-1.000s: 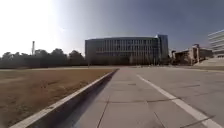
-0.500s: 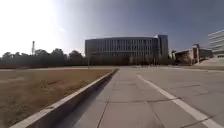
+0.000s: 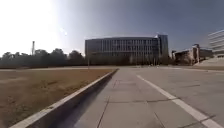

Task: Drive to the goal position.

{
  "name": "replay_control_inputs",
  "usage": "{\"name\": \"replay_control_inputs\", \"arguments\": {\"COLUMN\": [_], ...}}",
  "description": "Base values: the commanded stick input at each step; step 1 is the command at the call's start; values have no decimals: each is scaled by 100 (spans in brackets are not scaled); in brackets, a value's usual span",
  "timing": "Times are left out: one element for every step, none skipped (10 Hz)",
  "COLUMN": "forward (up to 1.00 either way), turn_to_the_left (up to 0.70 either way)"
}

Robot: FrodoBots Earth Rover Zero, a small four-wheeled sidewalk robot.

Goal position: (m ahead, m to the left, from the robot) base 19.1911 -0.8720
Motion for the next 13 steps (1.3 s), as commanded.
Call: {"name": "replay_control_inputs", "arguments": {"forward": [5,5,5,5,5,5,5,5,5,4,4,5,4], "turn_to_the_left": [0,0,0,0,0,0,0,0,0,0,0,0,0]}}
